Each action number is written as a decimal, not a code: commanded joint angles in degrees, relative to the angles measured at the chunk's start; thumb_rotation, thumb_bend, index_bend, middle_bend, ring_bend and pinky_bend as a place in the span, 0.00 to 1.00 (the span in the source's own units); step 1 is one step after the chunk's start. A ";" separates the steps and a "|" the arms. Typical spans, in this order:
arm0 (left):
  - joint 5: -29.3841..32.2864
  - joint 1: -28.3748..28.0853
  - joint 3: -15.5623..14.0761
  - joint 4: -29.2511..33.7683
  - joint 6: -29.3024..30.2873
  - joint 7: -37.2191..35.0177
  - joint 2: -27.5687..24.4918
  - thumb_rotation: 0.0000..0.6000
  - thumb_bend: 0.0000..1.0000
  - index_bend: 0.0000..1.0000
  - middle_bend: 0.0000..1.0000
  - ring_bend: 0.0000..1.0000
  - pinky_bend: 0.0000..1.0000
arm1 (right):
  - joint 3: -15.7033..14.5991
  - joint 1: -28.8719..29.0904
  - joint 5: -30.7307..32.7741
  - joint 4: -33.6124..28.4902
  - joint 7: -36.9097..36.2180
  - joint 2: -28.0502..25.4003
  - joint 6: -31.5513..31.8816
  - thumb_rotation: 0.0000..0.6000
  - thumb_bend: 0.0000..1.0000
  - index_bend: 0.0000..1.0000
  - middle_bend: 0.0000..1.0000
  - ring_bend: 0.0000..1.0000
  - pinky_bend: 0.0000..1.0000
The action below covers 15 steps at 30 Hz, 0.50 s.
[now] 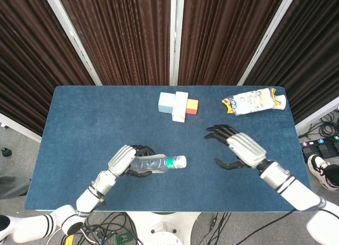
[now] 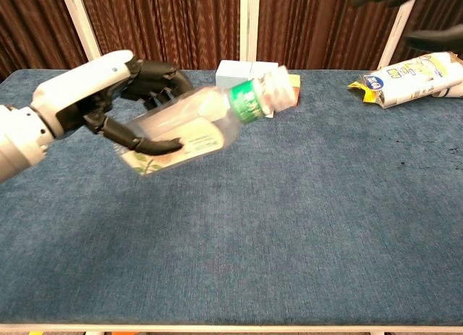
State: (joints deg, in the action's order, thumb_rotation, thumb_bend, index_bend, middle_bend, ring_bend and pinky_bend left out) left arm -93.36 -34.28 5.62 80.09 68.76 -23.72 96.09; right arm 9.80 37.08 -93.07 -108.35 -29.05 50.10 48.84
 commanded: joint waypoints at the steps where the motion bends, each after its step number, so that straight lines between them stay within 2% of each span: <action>1: 0.94 -0.38 0.76 -0.02 0.45 -0.66 0.91 1.00 0.44 0.53 0.56 0.45 0.55 | 0.93 3.80 0.50 -1.70 -3.22 0.38 -3.97 0.74 0.27 0.23 0.08 0.00 0.00; 6: 1.90 -0.27 1.20 0.41 1.28 -0.04 1.37 1.00 0.44 0.53 0.56 0.45 0.55 | 0.33 5.86 0.49 -2.41 -3.83 0.25 -6.16 0.71 0.20 0.26 0.08 0.00 0.00; 15: 2.11 -0.25 0.74 1.31 2.02 0.79 1.21 1.00 0.44 0.53 0.56 0.45 0.54 | -0.45 6.46 2.60 -1.83 -2.04 0.95 -5.81 0.71 0.19 0.26 0.08 0.00 0.00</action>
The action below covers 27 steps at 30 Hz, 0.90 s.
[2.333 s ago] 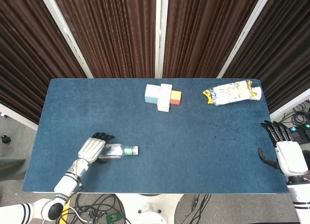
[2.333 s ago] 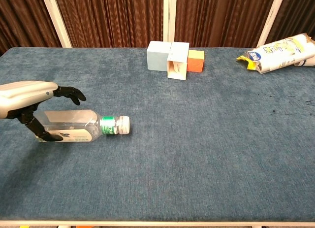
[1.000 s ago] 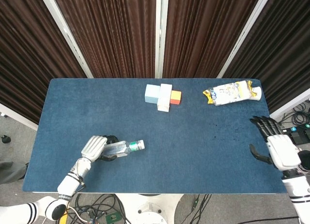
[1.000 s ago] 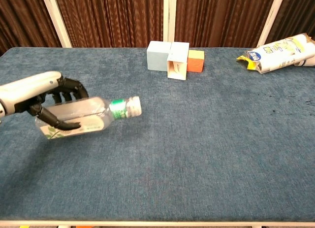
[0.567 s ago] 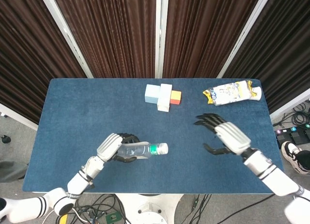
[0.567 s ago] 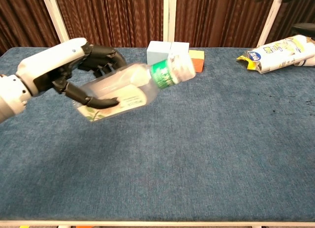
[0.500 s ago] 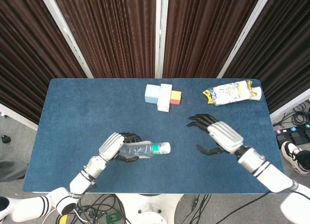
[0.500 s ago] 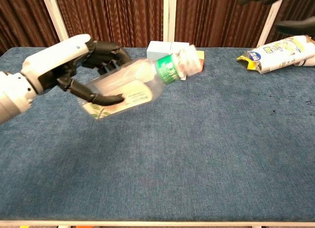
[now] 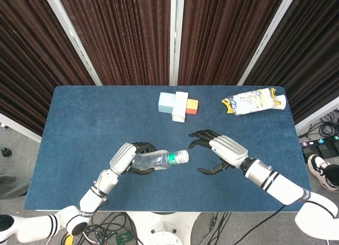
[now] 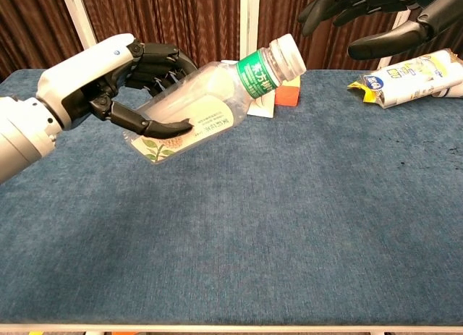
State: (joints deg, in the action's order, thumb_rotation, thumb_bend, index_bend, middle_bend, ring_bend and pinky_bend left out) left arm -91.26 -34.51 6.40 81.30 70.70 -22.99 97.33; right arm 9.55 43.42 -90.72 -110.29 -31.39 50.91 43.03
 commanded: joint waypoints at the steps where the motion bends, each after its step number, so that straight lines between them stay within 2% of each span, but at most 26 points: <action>1: 0.03 -0.06 -0.04 0.17 0.16 0.12 -0.05 1.00 0.44 0.53 0.56 0.45 0.54 | -0.34 0.23 0.43 0.12 0.43 0.22 -0.09 0.71 0.19 0.26 0.08 0.00 0.00; 27: 0.30 -0.69 -0.62 0.94 0.49 0.92 -0.50 1.00 0.44 0.53 0.56 0.45 0.54 | -1.60 2.17 0.45 -1.21 1.59 0.87 0.72 0.71 0.20 0.26 0.08 0.00 0.00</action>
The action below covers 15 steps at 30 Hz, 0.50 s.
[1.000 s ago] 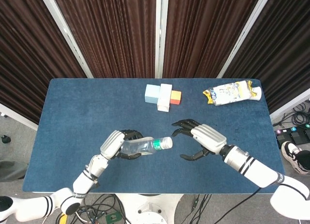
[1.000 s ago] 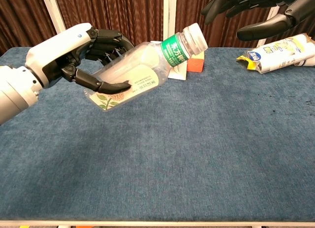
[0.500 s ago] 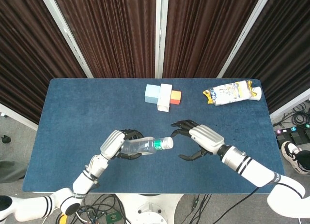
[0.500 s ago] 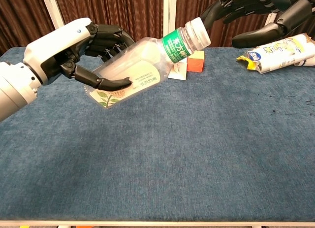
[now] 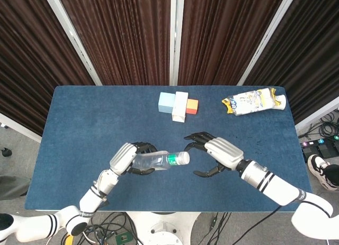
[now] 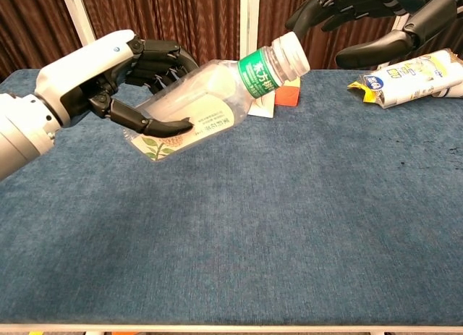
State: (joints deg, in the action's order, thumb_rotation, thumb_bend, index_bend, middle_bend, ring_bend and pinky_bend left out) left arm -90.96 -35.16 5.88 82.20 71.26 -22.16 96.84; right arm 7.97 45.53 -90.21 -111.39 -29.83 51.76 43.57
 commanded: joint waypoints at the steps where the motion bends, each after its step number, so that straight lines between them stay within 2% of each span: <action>1: 0.01 -0.04 -0.15 0.05 -0.09 0.12 -0.02 1.00 0.44 0.53 0.56 0.45 0.54 | -0.04 0.10 -0.11 -0.16 0.05 0.03 0.26 0.71 0.20 0.26 0.08 0.00 0.00; 15: 0.11 -0.06 -0.43 -0.01 0.12 -0.10 -0.09 1.00 0.44 0.53 0.56 0.45 0.54 | -0.28 0.05 -0.59 -0.22 0.16 0.33 2.48 0.71 0.22 0.26 0.08 0.00 0.00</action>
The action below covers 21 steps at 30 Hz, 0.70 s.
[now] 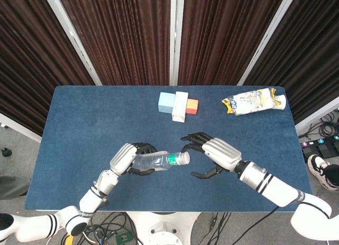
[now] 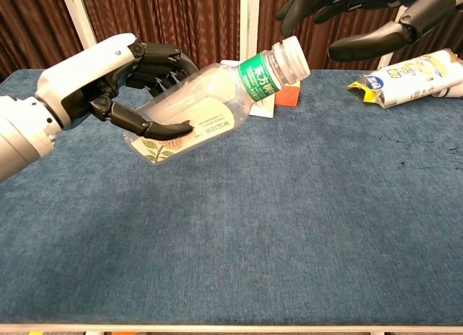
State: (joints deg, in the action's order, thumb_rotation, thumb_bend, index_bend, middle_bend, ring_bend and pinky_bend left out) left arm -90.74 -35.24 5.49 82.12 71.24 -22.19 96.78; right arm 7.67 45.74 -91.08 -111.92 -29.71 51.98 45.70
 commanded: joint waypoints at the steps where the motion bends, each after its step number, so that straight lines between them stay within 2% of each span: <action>1: -0.19 0.04 -0.05 0.13 0.27 -0.11 -0.06 1.00 0.44 0.53 0.56 0.45 0.54 | 0.01 -0.19 0.54 0.51 0.09 0.16 0.37 0.71 0.22 0.26 0.08 0.00 0.00; 8: -0.56 0.01 -0.04 0.44 0.79 -0.06 -0.26 1.00 0.44 0.53 0.56 0.45 0.54 | -0.66 0.20 2.30 1.45 0.41 0.56 -1.50 0.71 0.22 0.26 0.08 0.00 0.00; 21: -0.08 -0.10 -0.18 0.21 0.35 0.23 -0.08 1.00 0.44 0.53 0.56 0.45 0.54 | -0.89 0.49 1.19 0.63 0.68 0.34 -0.99 0.71 0.23 0.26 0.08 0.00 0.00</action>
State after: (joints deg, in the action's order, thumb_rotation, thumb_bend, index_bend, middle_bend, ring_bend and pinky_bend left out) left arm -90.83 -35.34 5.31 82.33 71.59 -21.96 96.70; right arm 6.78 46.23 -89.88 -111.27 -29.02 52.33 44.71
